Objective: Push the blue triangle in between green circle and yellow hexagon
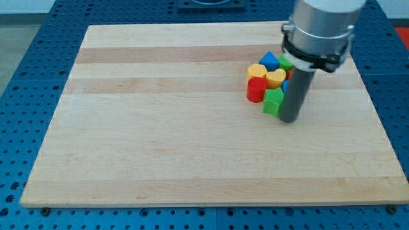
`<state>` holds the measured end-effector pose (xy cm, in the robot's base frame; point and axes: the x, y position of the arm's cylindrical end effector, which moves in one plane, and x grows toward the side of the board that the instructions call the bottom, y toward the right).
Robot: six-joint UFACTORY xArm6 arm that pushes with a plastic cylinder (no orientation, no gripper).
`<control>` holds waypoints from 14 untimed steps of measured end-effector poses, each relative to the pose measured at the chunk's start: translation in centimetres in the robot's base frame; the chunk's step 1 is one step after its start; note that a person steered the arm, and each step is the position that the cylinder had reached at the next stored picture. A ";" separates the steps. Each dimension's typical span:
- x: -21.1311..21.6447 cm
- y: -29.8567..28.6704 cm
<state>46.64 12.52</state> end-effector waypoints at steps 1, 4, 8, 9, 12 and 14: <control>-1.4 -0.3; 1.7 -2.7; -1.9 -7.2; -2.4 -6.4; -3.8 -6.5; -4.0 -12.8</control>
<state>42.66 -0.31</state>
